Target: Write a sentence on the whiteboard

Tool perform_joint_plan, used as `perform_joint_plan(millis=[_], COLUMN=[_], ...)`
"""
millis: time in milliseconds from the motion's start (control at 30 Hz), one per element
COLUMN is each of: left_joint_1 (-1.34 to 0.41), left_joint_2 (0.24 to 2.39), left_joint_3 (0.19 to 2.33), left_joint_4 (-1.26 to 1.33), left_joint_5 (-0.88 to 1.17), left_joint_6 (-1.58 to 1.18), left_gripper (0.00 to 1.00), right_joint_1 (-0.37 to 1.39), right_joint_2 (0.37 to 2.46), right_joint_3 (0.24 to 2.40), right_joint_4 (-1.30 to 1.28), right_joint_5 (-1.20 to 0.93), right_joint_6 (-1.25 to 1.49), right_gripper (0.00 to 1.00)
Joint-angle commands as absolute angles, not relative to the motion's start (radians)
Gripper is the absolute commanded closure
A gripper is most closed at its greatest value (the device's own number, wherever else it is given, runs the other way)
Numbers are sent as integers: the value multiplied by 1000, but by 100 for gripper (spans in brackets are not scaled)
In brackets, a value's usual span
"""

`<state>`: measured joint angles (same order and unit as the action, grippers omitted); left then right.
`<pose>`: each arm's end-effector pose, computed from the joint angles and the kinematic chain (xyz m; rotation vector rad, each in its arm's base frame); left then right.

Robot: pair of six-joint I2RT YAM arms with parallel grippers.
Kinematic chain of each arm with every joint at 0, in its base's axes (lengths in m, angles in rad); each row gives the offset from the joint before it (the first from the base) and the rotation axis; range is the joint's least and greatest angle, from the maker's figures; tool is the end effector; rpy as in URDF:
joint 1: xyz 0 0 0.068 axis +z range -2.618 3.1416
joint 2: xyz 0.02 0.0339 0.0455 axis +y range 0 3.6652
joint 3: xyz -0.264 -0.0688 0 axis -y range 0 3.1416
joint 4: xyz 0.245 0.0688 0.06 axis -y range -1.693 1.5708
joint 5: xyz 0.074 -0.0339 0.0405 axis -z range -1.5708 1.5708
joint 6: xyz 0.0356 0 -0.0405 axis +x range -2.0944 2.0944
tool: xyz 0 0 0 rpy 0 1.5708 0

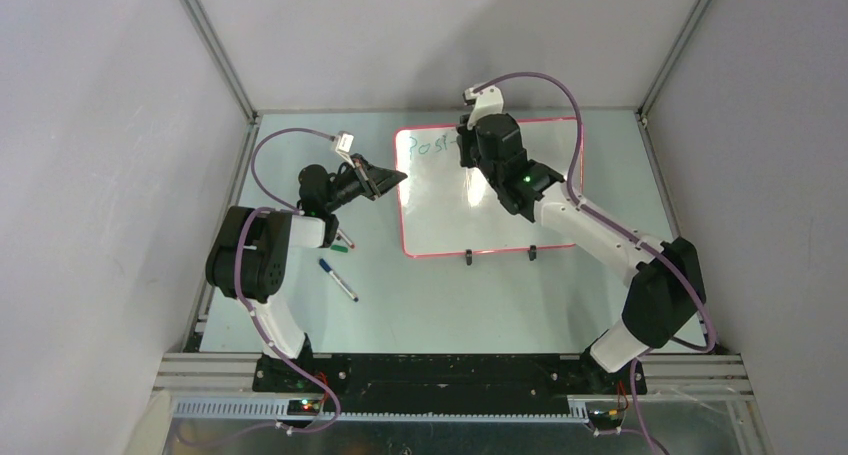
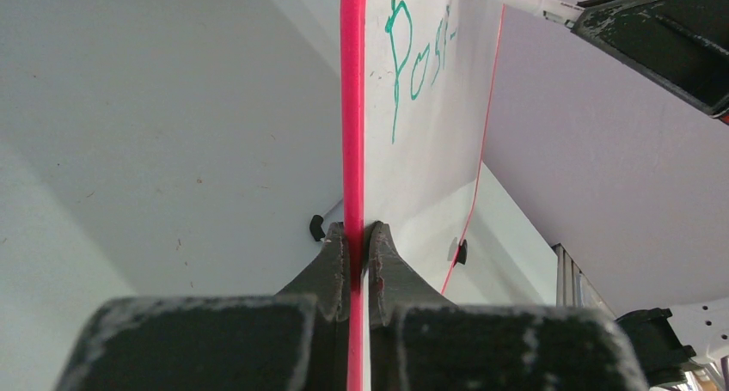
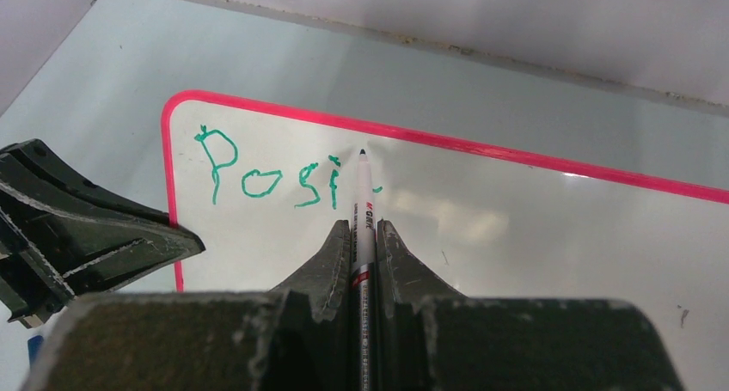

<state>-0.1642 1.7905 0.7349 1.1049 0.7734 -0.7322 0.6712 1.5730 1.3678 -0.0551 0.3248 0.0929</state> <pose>0.3410 -0.0817 0.1924 0.2022 1.6734 -1.2743 0.3021 0.2254 0.3586 -0.2976 1.7995 0.2434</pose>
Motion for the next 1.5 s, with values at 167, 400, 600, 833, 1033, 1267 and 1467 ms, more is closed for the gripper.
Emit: perform_joint_plan(millis=[167,400,600,833,1033,1267,1467], left_joint_1=[-178,-178,-178,-178,-179,-178,-178], left_joint_2=[1763,1763,1764,1764,1764,1763,1764], left_joint_3=[730,729,731,731,732,730,730], left_joint_4=[1099,1098,1097,1096,1098,1103,1104], left_joint_5=[737,736,738,738,738,740,740], left_joint_6=[-646,-646,-647,-645,-646,-649,-650], left_gripper=[100,100,100,100,100,100,100], right_joint_1=[668,665,660,657,657,670,674], right_joint_2=[1597,1603,1606,1608,1609,1611,1608], right_joint_3=[1416,1416,1416,1416,1415,1415,1412], right_joint_4=[-40,-40,-39,-46,-63,-80,-98], right_joint_5=[337,348,352,349,349,357,371], right_joint_6=[90,92,95,98,102,106,106], right_gripper=[100,100,100,100,100,100,100])
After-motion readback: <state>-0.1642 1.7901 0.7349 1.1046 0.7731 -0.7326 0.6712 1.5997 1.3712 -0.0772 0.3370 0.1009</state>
